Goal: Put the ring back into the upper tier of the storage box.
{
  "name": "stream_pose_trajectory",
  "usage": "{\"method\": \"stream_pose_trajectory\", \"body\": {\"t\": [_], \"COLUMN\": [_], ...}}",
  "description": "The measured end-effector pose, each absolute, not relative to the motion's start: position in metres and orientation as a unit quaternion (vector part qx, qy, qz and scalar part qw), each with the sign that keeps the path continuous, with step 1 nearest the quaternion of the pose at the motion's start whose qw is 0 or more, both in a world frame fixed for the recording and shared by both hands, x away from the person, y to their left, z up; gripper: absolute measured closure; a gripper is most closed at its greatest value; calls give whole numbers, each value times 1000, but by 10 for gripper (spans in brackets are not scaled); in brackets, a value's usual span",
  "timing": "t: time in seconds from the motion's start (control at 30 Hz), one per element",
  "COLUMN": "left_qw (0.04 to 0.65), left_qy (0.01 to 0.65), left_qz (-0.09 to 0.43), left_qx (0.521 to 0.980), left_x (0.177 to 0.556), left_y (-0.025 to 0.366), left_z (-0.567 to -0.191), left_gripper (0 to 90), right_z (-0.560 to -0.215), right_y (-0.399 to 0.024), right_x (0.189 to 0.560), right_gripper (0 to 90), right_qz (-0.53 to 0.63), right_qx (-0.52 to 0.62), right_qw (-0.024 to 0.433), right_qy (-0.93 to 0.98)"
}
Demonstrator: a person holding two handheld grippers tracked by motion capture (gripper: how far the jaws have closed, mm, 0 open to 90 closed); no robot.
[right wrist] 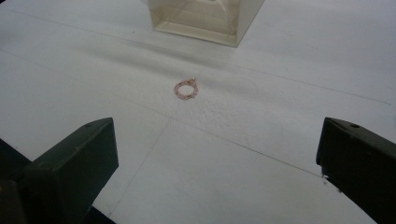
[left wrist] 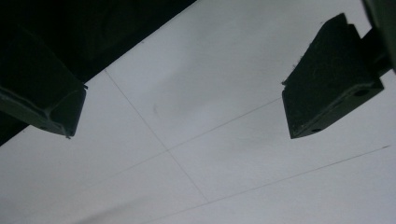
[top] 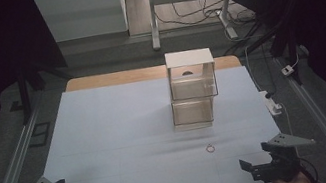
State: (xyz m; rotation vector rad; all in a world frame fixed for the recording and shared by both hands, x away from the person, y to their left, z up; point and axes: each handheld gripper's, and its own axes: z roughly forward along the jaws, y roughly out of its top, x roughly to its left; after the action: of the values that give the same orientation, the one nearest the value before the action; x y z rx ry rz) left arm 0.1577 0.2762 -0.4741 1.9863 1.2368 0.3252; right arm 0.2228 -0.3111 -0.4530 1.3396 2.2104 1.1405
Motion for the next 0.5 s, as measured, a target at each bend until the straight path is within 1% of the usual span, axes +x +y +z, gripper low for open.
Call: {"method": "stream_pose_trajectory", "body": {"t": [0.03, 0.33, 0.5], "left_qw": [379, 384, 386], "left_qy": [483, 480, 480], "left_qz": [126, 122, 119], "left_qx": [779, 780, 779], "left_x": [158, 158, 158], "left_y": [276, 277, 277], "left_z": [-474, -474, -474], "left_gripper": [0, 0, 0], "right_z": [-453, -454, -454], "right_y": [-311, -307, -307], "right_x": [223, 223, 224], "right_gripper": [0, 0, 0], "right_qz": [400, 385, 382], "right_qx": [467, 461, 461], "right_qw": [153, 162, 156], "right_qy": [773, 783, 786]}}
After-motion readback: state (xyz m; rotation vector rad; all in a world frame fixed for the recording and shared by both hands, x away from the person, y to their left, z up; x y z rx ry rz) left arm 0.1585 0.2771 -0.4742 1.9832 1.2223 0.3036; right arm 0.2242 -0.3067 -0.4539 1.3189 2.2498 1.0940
